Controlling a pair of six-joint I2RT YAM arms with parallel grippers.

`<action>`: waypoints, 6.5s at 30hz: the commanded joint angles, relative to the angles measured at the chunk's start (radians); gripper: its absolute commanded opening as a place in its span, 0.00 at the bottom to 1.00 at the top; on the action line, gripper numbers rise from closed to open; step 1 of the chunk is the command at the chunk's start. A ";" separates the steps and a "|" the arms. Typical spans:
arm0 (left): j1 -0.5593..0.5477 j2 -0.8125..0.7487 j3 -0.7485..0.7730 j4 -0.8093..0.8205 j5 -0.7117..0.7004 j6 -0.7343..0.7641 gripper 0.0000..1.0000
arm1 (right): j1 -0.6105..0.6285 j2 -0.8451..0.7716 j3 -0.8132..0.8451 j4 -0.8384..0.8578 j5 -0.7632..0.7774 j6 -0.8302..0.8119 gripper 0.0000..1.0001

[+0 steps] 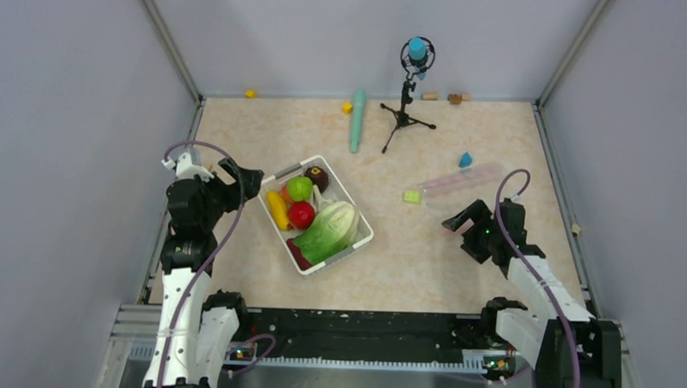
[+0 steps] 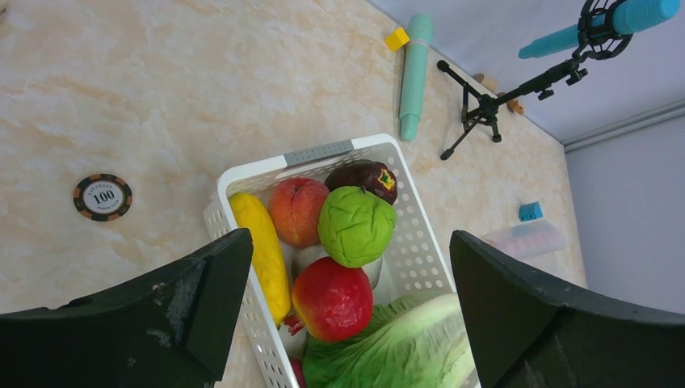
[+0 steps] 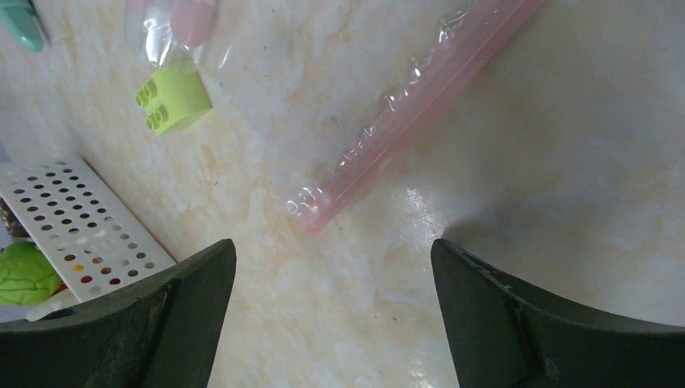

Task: Place the food in the zip-top bag and seal the zipper
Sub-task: Pick up the zipper food storage bag at the center of the board, then open the zipper of the food storage bag at the center of the board.

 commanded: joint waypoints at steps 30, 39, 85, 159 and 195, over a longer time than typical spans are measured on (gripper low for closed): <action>-0.001 0.032 0.009 0.044 0.025 -0.022 0.97 | -0.006 0.165 -0.343 0.669 0.271 0.461 0.72; 0.000 0.038 0.008 0.034 -0.019 -0.021 0.97 | -0.006 0.155 -0.346 0.667 0.337 0.480 0.51; -0.427 0.235 0.213 0.043 0.164 0.123 0.97 | 0.158 -0.158 0.397 0.087 -0.287 -0.598 0.00; -0.825 0.382 -0.017 0.594 0.192 0.007 0.00 | 0.729 -0.063 0.398 0.344 0.111 -0.517 0.99; -0.870 0.510 0.189 0.405 -0.043 0.018 0.00 | 0.907 0.495 0.928 -0.329 0.803 -0.318 0.89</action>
